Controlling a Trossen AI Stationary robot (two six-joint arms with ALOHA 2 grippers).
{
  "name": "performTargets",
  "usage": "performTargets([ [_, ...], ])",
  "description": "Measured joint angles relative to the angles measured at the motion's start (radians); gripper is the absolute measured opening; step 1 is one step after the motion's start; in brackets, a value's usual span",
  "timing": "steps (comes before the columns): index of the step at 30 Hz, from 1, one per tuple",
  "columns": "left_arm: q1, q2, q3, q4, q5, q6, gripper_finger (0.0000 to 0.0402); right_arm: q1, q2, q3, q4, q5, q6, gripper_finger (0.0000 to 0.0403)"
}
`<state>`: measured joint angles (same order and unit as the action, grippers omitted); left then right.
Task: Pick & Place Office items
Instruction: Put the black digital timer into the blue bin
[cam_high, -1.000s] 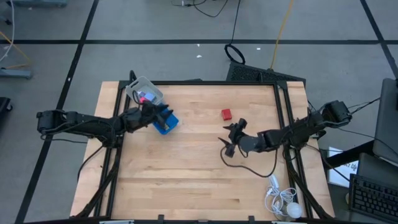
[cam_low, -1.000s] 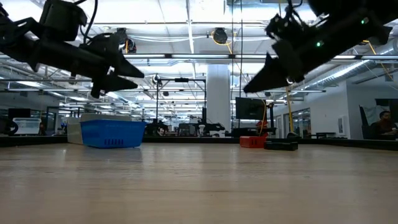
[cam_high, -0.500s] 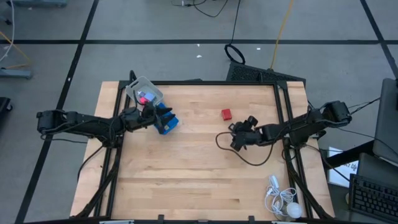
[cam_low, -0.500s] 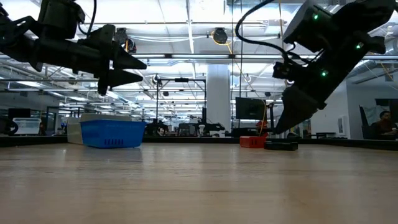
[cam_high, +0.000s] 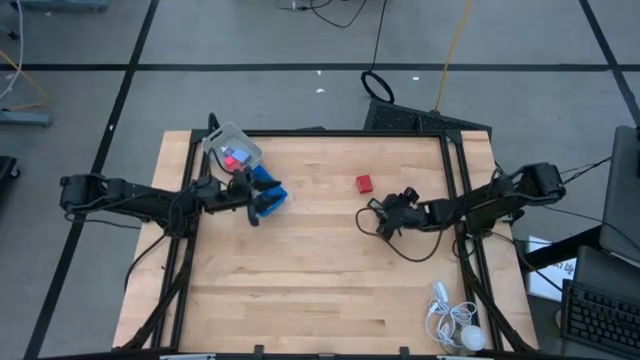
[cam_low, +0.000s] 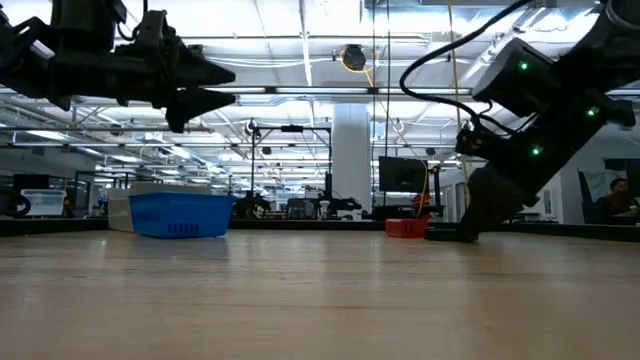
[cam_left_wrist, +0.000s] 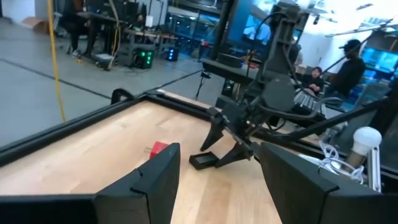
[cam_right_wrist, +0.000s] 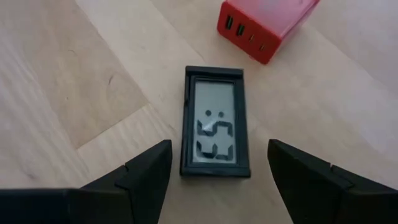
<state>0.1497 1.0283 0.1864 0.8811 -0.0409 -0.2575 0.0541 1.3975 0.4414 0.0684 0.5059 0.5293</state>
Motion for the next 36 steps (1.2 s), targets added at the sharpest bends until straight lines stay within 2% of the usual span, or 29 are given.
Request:
performTargets([
  [6, -0.033, 0.000, 0.000, 0.009, 0.000, 0.055, 0.0223, -0.015, -0.002, -0.087, 0.174, -0.019, -0.068, 0.0256],
  [11, -0.054, 0.000, 0.000, 0.017, -0.001, 0.091, 0.0223, -0.017, -0.002, -0.156, 0.328, -0.079, -0.102, 0.0256],
  [18, -0.061, 0.000, 0.000, 0.044, -0.001, 0.095, 0.0223, -0.014, -0.001, -0.214, 0.451, -0.120, -0.163, 0.0255],
  [24, -0.061, 0.000, 0.000, 0.045, -0.002, 0.095, 0.0223, -0.014, 0.000, -0.220, 0.477, -0.140, -0.180, 0.0246],
  [29, -0.061, 0.000, 0.000, 0.045, -0.004, 0.094, 0.0223, -0.013, 0.000, -0.220, 0.480, -0.091, -0.178, 0.0234],
  [36, -0.061, 0.000, 0.000, 0.045, -0.005, 0.094, 0.0223, -0.013, 0.000, -0.220, 0.498, -0.088, -0.164, 0.0228],
])
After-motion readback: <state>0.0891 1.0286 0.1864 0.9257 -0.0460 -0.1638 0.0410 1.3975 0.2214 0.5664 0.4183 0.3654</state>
